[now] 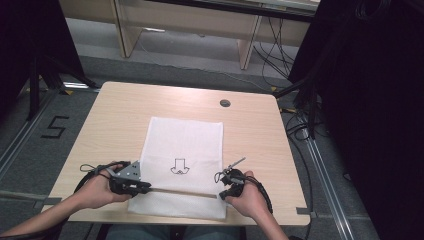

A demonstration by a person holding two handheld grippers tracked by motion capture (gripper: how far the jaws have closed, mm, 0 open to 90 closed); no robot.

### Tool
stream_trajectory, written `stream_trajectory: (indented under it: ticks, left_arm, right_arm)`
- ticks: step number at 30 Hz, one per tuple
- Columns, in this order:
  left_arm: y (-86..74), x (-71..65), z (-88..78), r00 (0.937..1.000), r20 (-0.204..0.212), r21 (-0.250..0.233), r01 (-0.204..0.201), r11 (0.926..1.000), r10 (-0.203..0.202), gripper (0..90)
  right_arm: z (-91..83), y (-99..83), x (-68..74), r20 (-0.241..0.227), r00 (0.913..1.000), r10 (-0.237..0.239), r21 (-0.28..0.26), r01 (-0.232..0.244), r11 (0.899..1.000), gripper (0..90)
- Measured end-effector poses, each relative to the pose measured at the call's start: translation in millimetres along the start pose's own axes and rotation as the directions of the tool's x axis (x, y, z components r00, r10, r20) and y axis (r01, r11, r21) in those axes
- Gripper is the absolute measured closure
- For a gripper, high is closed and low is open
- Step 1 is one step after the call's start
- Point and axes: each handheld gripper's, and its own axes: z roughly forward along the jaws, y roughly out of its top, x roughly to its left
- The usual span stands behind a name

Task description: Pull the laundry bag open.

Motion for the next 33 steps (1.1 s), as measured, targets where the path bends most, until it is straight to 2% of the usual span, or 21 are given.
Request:
stream_trajectory:
  ticks: [2, 5, 6, 10, 13, 14, 15, 16, 17, 18, 19, 21, 22, 23, 24, 29, 30, 33]
  left_arm:
    - [-1.4, 0.7, 0.7, 0.9998, 0.008, -0.008, 0.017, 0.9998, -0.017, 82.0]
    - [-1.2, 1.0, 0.1, 0.9998, 0.015, -0.005, 0.01, 0.9999, -0.01, 82.0]
    - [-1.5, 0.3, 0.1, 0.9998, 0.01, -0.017, 0.017, 0.9997, -0.017, 82.0]
    - [-1.9, 1.1, -0.7, 1.0, 0.003, -0.001, 0.007, 1.0, -0.007, 82.0]
    - [-2.7, 0.3, -1.0, 0.9998, 0.013, -0.01, 0.017, 0.9998, -0.017, 82.0]
    - [-2.8, 0.5, -1.2, 0.9998, 0.013, -0.007, 0.012, 0.9999, -0.012, 82.0]
    - [-3.2, 0.8, -0.9, 0.9999, -0.011, 0.02, -0.006, 0.9998, 0.007, 82.1]
    - [-4.8, 5.8, -3.6, 0.9973, -0.029, 0.079, -0.066, 0.9947, 0.068, 82.0]
    - [-8.2, 9.7, -5.8, 0.9993, -0.016, 0.066, -0.033, 0.9973, 0.034, 82.1]
    - [-11.1, 8.1, -4.9, 0.9985, -0.003, 0.0, 0.055, 0.9985, -0.055, 82.0]
    - [-11.0, 8.3, -6.4, 0.9988, 0.007, -0.003, 0.048, 0.9988, -0.048, 82.0]
    - [-8.5, 4.3, -7.0, 0.9997, -0.012, 0.006, 0.02, 0.9998, -0.02, 82.0]
    - [-8.2, 4.8, -7.0, 0.9998, -0.003, 0.014, 0.018, 0.9997, -0.018, 82.0]
    - [-9.0, 5.0, -6.7, 0.9996, -0.013, 0.003, 0.023, 0.9997, -0.023, 82.0]
    - [-10.0, 5.2, -6.3, 0.9991, -0.006, -0.002, 0.041, 0.9991, -0.041, 82.0]
    - [-11.5, 4.5, -7.3, 0.9994, -0.011, -0.002, 0.033, 0.9995, -0.033, 82.0]
    - [-12.0, 4.3, -7.1, 0.9995, -0.012, 0.002, 0.029, 0.9996, -0.029, 82.0]
    - [-13.6, 2.7, -6.8, 0.9994, -0.008, 0.003, 0.033, 0.9995, -0.033, 82.0]
  right_arm:
    - [0.2, -0.1, -0.1, 0.001, 0.9999, -0.01, -0.004, 0.01, 1.0, 90.0]
    - [-0.1, -0.6, -0.4, -0.001, 1.0, -0.001, -0.005, 0.001, 1.0, 90.0]
    - [-0.5, -0.5, -0.2, 0.0, 1.0, 0.002, 0.0, -0.002, 1.0, 90.0]
    - [0.3, -0.4, -1.6, -0.009, 0.9999, -0.013, -0.012, 0.013, 1.0, 90.0]
    - [0.3, -0.8, -1.4, -0.008, 0.9999, -0.007, -0.011, 0.007, 1.0, 90.0]
    - [0.0, -0.8, -0.8, -0.006, 1.0, 0.002, -0.006, -0.002, 1.0, 90.0]
    - [0.4, -0.6, -2.0, -0.011, 0.9998, -0.016, -0.015, 0.016, 1.0, 90.0]
    - [0.4, -0.4, -1.9, -0.01, 0.9998, -0.016, -0.012, 0.016, 1.0, 90.0]
    - [0.1, -0.4, -1.4, -0.01, 0.9998, -0.015, -0.01, 0.015, 1.0, 90.0]
    - [0.1, -0.5, -1.3, -0.009, 0.9999, -0.015, -0.01, 0.015, 1.0, 90.0]
    - [-0.2, -0.7, -0.5, -0.006, 1.0, -0.002, -0.008, 0.002, 1.0, 90.0]
    - [0.2, -0.1, -1.4, -0.01, 0.9998, -0.015, -0.009, 0.014, 1.0, 90.0]
    - [0.2, 0.3, -1.3, -0.008, 0.9998, -0.017, -0.006, 0.017, 1.0, 90.0]
    - [0.2, 0.5, 0.0, -0.008, 1.0, -0.001, 0.001, 0.001, 1.0, 90.0]
    - [0.2, 0.6, -0.4, 0.0, 0.9999, -0.011, -0.001, 0.011, 1.0, 90.0]
    - [-0.5, -0.3, -0.1, 0.0, 1.0, 0.001, 0.001, -0.001, 1.0, 90.0]
    - [0.2, -0.1, -0.9, -0.005, 0.9999, -0.014, -0.007, 0.014, 1.0, 90.0]
    - [-0.1, -0.7, -0.2, -0.004, 1.0, 0.004, -0.005, -0.004, 1.0, 90.0]
